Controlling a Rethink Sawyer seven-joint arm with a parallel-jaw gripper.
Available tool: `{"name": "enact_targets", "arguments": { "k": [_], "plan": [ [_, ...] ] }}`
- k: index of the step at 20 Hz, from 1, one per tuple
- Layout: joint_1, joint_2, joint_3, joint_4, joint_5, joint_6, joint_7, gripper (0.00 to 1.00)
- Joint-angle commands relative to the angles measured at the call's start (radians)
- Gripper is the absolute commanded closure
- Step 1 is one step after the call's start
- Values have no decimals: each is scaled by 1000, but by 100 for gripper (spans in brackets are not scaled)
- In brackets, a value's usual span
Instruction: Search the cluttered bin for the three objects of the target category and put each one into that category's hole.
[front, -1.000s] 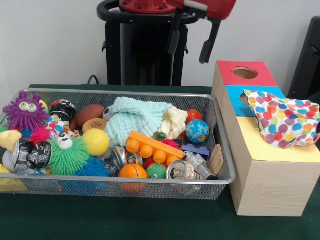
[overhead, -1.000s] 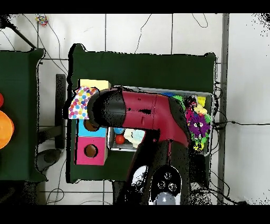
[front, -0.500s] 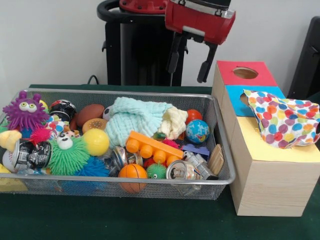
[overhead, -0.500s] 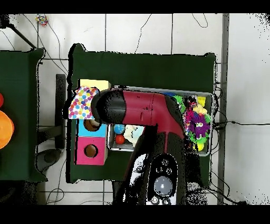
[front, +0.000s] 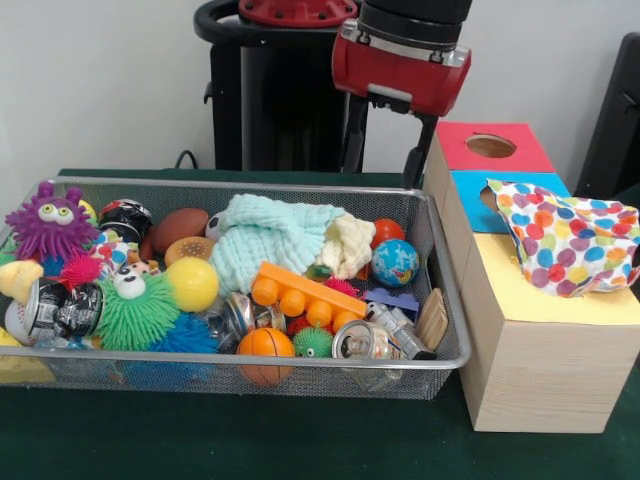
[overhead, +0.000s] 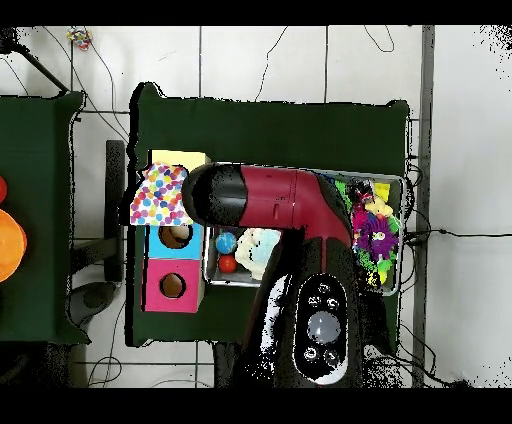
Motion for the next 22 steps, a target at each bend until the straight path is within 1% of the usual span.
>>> {"name": "enact_targets", "arguments": {
  "k": [1,5,11,16,22],
  "plan": [
    [-72,19,132,27,9,14,-61,0],
    [-112,8,167,35,4,33,-104,0],
    [-154,-3,204,42,-11,48,-130,0],
    [-177,-9,224,47,-26,53,-133,0],
    [-178,-14,224,46,-46,58,-120,0]
  ]
}}
